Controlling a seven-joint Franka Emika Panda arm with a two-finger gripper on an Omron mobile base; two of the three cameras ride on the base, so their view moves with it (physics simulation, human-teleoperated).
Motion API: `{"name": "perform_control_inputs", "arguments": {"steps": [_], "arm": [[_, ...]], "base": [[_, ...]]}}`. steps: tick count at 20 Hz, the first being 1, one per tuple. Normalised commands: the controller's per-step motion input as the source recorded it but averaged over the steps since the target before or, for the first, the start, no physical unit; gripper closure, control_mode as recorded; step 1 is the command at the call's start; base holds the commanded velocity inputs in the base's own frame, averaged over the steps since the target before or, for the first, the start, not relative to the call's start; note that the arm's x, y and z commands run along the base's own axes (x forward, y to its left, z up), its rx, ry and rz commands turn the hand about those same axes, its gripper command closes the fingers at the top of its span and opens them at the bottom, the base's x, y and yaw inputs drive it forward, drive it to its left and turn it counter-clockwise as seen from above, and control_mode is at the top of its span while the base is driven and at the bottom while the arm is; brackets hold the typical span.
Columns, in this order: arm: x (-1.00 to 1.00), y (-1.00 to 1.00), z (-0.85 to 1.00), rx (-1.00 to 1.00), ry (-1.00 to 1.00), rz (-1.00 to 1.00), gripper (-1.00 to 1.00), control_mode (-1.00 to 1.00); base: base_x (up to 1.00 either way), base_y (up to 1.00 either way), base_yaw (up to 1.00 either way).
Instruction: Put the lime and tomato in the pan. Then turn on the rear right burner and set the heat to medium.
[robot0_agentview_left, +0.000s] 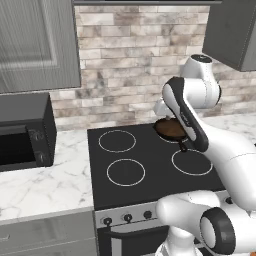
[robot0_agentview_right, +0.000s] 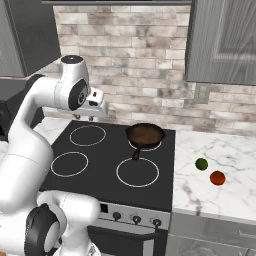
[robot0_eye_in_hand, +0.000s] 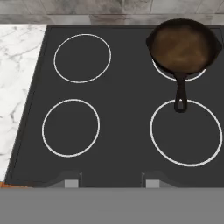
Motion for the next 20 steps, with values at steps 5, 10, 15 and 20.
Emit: {"name": "perform_control_inputs", "arguments": {"steps": [5, 10, 15, 20], "arm": [[0.00, 0.00, -0.02, 0.00, 0.00, 0.01, -1.00, -1.00], [-0.07, -0.39, -0.39, -0.02, 0.00, 0.03, -1.00, -1.00], [-0.14, -0.74, -0.37, -0.05, 0.00, 0.01, -1.00, -1.00], [-0.07, -0.83, -0.30, -0.02, 0.00, 0.00, -1.00, -1.00]], "base": [[0.00, 0.00, 0.00], [0.00, 0.00, 0.00], [0.00, 0.00, 0.00], [0.00, 0.00, 0.00]]}}
